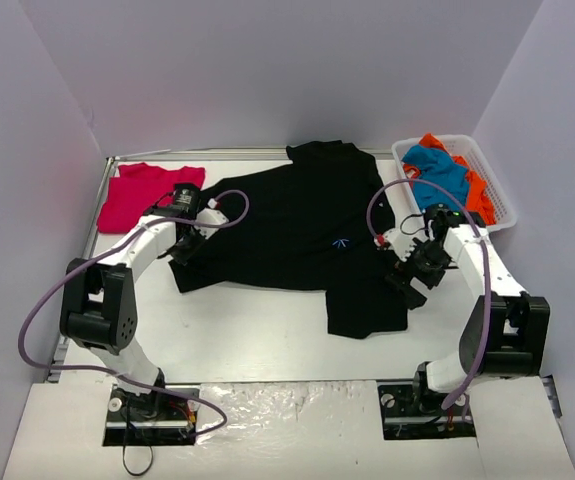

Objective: Fold and stack the t-shirts
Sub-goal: Grap the side of the flattened tshirt closest away from the robot with both arms

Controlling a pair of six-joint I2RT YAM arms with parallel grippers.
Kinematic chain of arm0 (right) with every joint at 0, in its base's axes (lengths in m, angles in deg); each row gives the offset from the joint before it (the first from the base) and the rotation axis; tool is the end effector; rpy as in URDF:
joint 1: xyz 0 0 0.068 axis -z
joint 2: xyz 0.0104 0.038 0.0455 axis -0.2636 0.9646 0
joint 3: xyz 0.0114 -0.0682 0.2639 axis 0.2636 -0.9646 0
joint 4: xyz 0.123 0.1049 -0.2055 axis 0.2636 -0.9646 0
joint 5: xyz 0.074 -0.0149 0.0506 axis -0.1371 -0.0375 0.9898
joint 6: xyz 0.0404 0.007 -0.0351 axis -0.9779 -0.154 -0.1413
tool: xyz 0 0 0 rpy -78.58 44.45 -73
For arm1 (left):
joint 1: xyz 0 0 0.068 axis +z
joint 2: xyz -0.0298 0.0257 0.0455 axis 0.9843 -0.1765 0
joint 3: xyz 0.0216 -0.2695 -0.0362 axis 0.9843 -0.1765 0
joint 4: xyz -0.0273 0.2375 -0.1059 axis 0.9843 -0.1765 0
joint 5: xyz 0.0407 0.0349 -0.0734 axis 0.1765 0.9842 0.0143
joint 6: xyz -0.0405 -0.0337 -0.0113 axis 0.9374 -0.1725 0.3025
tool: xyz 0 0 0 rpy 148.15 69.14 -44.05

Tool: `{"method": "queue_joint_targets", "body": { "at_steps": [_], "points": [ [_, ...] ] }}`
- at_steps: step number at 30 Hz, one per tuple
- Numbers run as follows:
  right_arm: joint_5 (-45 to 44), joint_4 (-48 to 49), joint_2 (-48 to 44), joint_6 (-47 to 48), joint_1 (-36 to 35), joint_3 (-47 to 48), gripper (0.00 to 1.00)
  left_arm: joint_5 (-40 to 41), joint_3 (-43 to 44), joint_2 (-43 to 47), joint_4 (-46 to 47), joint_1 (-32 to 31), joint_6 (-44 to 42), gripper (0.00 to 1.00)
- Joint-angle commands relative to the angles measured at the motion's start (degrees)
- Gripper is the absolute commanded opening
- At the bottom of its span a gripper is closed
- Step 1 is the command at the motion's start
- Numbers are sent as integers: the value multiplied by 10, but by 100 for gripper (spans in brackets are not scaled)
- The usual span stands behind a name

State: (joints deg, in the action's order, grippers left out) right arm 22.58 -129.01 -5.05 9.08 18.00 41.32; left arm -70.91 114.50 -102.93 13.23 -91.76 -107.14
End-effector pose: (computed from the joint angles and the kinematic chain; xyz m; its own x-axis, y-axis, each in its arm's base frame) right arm 0.2686 -0.0027 0.2356 -0.5283 -0.7616 -0.3753 -0.8049 0.5899 -0.0639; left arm 0.3291 -0.0686 0.2198 -0.6728 0.6432 -0.3654 0.6033 0.7630 0.2323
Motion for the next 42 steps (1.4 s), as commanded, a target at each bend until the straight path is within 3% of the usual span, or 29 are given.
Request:
{"method": "queue_joint_targets", "body": {
  "at_steps": [1, 10, 19, 29, 35, 42],
  "points": [
    [9, -48, 10, 30, -49, -4, 100, 46, 35, -11, 25, 19, 23, 2],
    [22, -41, 71, 4, -180, -8, 93, 48, 73, -73, 47, 69, 35, 2],
    [-4, -11, 101, -41, -270, -25, 84, 38, 92, -100, 43, 81, 42, 2],
    [-51, 59, 124, -122, -387, -68, 84, -45, 77, -75, 34, 98, 60, 2],
    [-91, 87, 148, -150, -407, -81, 84, -50, 73, -73, 33, 101, 60, 2],
    [-130, 92, 147, -189, -428, -77, 74, -57, 62, -74, 38, 103, 59, 2]
  ]
}}
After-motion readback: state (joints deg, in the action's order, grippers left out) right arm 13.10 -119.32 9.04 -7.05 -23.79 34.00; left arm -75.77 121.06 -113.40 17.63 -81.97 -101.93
